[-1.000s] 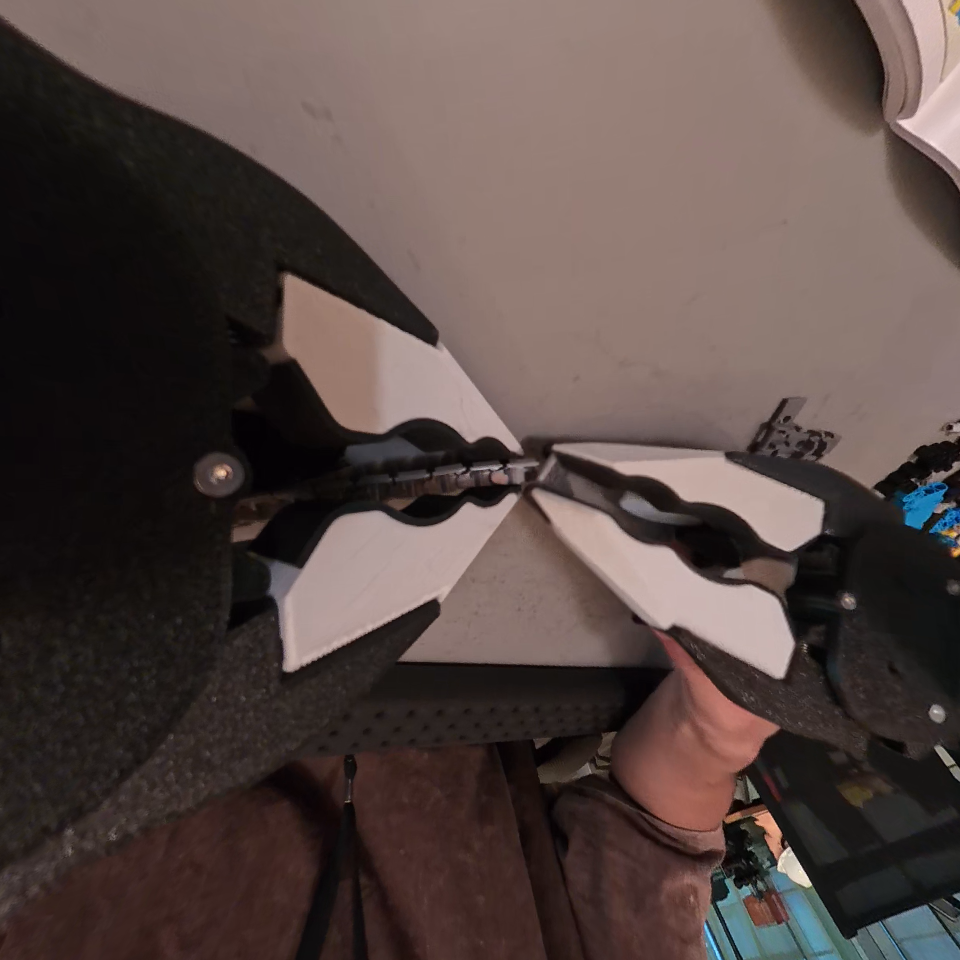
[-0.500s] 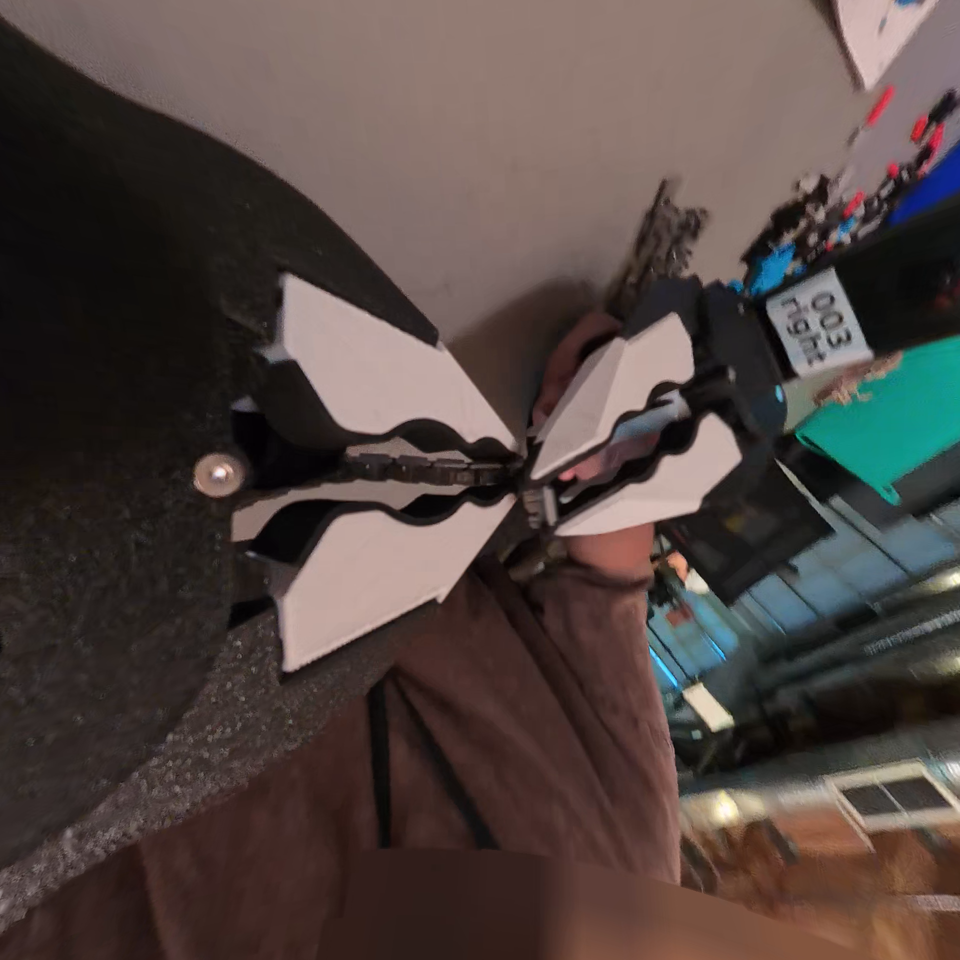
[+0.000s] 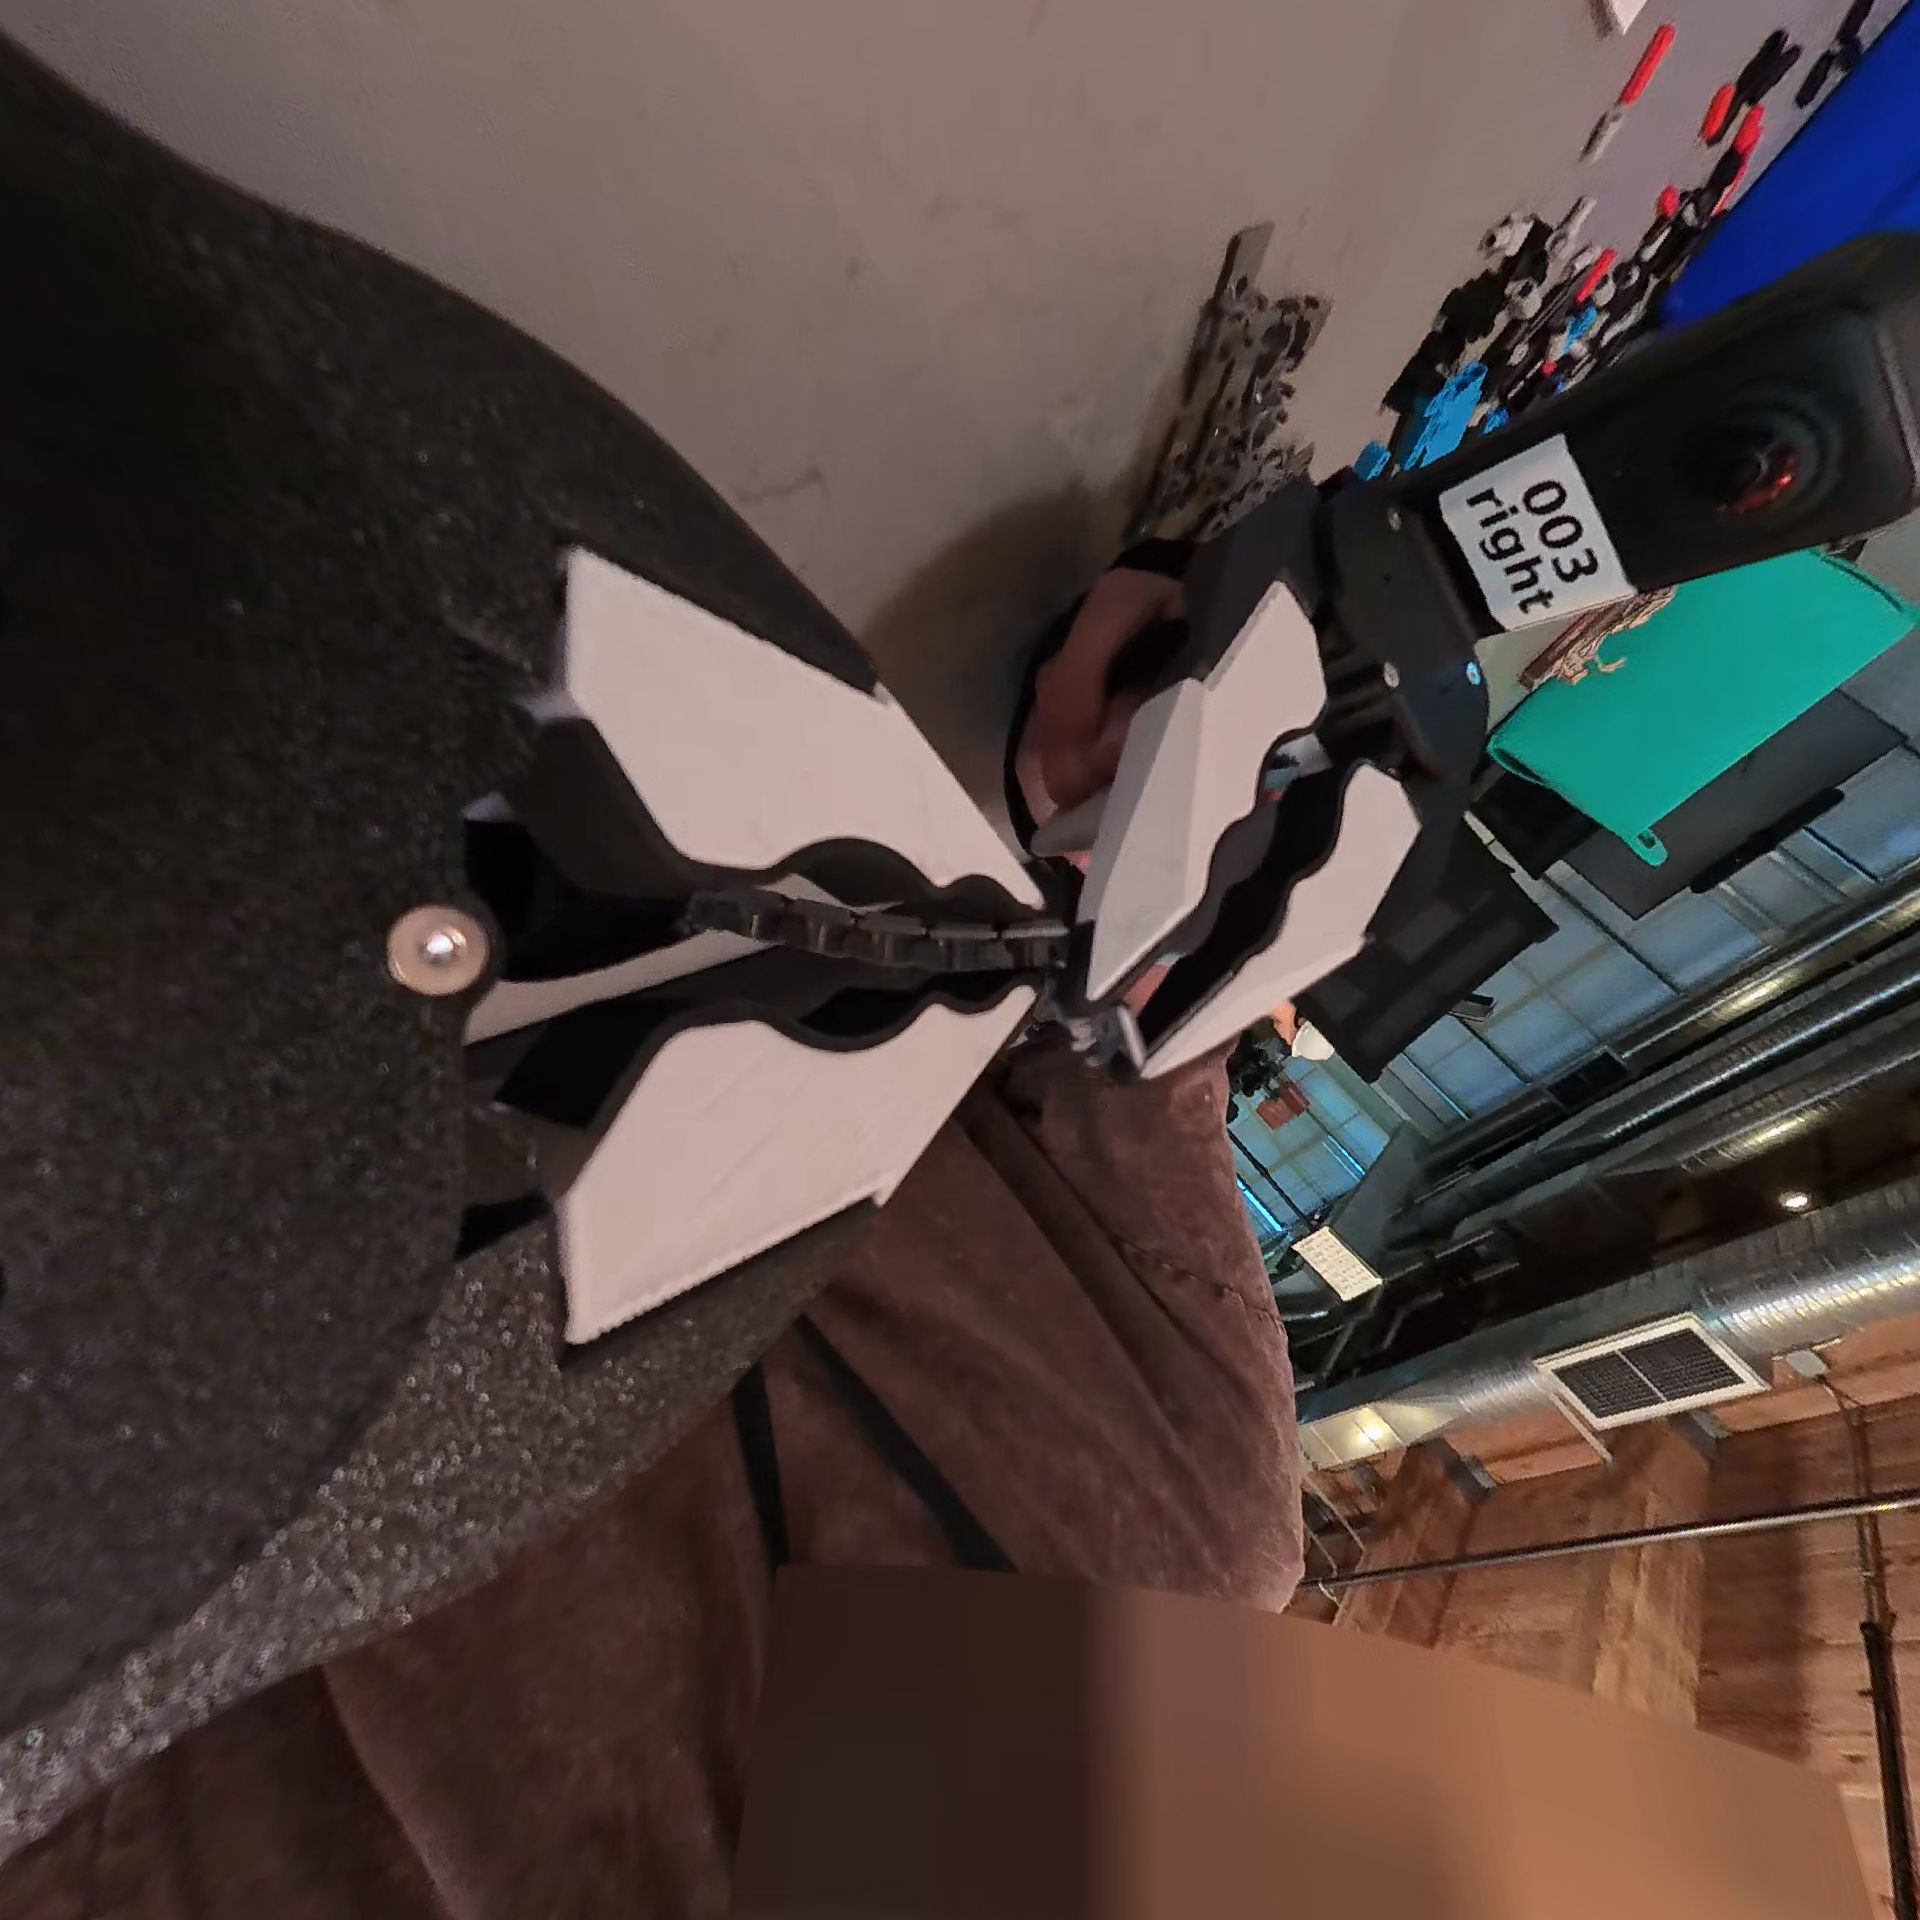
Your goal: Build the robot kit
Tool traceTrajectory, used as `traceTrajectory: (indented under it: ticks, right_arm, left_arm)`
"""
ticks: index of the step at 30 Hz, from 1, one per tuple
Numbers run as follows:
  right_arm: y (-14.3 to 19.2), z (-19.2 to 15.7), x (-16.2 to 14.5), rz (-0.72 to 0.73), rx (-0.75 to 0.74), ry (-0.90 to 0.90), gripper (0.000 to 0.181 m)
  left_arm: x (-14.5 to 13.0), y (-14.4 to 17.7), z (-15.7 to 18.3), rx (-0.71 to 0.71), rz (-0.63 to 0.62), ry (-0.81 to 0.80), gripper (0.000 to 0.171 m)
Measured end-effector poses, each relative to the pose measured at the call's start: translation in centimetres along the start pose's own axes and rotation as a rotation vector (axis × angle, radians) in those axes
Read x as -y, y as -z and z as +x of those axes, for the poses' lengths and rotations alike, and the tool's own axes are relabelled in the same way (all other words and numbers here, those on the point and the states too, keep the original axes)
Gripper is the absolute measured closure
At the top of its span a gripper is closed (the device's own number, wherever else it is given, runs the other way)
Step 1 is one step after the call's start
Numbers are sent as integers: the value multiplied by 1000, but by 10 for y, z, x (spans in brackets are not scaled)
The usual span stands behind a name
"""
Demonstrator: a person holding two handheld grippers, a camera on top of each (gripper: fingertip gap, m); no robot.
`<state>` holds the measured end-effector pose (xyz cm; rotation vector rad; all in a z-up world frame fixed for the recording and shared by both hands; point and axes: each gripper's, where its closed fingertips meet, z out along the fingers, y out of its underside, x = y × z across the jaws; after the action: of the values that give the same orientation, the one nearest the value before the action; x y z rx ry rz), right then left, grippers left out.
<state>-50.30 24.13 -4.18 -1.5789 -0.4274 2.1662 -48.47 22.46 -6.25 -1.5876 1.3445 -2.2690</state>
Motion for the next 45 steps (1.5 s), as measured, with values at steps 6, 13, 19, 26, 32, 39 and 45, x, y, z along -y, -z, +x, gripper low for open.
traceTrajectory:
  ticks: [6, 13, 19, 26, 32, 39, 45]
  right_arm:
    - [6, 4, -3, -61, -83, 63, 171]
    - [15, 11, -14, -190, -179, 26, 170]
    - [27, 21, -22, -258, -266, -34, 170]
    - [40, 37, -29, -342, -402, 19, 171]
    - [39, 45, -39, -379, -417, 15, 170]
    - [40, 45, -36, -388, -436, 95, 171]
    - [39, 49, -44, -457, -467, 198, 171]
  left_arm:
    - [-2, 1, -3, 14, -11, 2, 165]
    - [-13, -5, -10, 63, -74, -3, 165]
    - [-22, -9, -23, 139, -126, 38, 164]
    - [-38, -10, -46, 311, -221, 32, 164]
    - [-39, -9, -50, 339, -225, 36, 164]
    - [-35, -6, -48, 318, -201, 49, 164]
    - [-43, -5, -51, 351, -264, 2, 165]
